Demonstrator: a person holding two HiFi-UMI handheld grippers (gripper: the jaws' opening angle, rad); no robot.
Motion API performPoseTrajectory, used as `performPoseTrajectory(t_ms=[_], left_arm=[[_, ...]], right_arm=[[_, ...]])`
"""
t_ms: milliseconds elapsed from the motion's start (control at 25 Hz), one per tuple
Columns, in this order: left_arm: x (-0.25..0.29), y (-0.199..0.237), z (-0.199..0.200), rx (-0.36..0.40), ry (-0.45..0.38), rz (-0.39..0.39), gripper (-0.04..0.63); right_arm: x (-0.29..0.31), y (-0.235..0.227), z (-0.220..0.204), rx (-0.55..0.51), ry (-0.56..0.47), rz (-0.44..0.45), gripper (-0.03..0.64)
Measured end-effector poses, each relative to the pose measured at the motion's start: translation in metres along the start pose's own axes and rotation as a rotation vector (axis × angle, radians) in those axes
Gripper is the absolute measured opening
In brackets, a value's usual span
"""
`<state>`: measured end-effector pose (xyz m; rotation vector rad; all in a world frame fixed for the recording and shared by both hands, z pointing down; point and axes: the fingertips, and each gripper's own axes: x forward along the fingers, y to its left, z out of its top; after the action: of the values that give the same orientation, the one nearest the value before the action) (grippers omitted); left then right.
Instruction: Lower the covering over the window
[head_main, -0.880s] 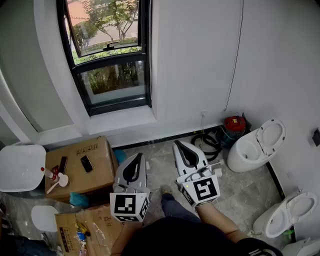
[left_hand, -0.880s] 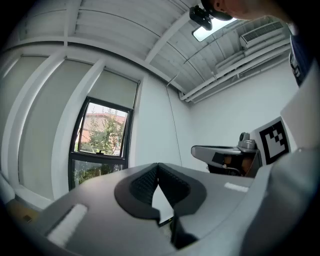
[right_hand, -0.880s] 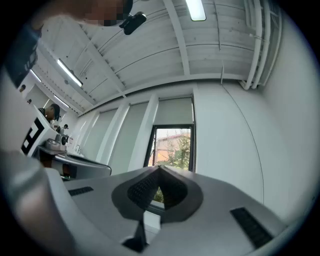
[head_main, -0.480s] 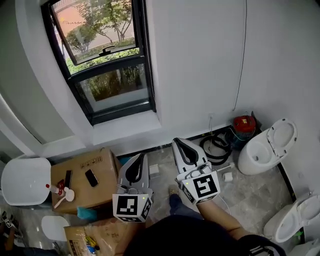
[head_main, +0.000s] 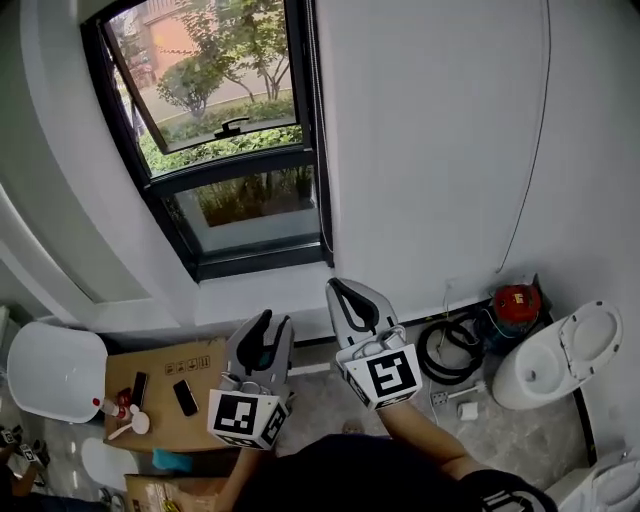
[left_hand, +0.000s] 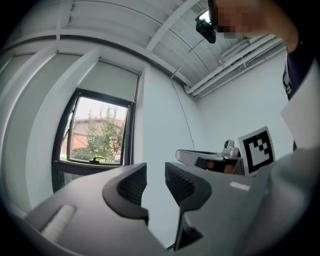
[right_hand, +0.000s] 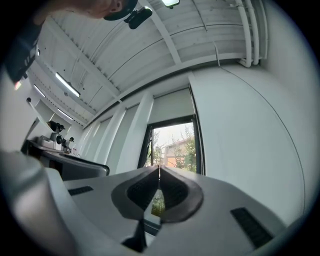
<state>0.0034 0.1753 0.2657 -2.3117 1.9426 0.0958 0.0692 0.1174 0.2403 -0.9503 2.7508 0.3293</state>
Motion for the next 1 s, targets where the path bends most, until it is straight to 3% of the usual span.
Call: performPoseTrajectory(t_ms=[280,480,800,1000], left_arm=[[0.07,0.042,-0.024,-0.06,-0.013,0.045,0.101],[0.093,0.063,-0.027,-0.046,0.011,0.114,0.101],[0.109,0.073,-0.065,-0.09,0.092,0.108,0.1],[0.161,0.074,-0.074,-0.137,0.045,0.021,0.1]], right_arm=[[0.078,-0.04,-0.03,-0.02,-0.005,0.083,0.014],[0.105,-0.05,-0.045,0.023,0.013,0.139,0.014],[0.115,-0.066,-0.086,0.086,0.076,0.109,0.014],[0.09,-0.111,-0.095,-0.037,0.146,-0.022,0.014]])
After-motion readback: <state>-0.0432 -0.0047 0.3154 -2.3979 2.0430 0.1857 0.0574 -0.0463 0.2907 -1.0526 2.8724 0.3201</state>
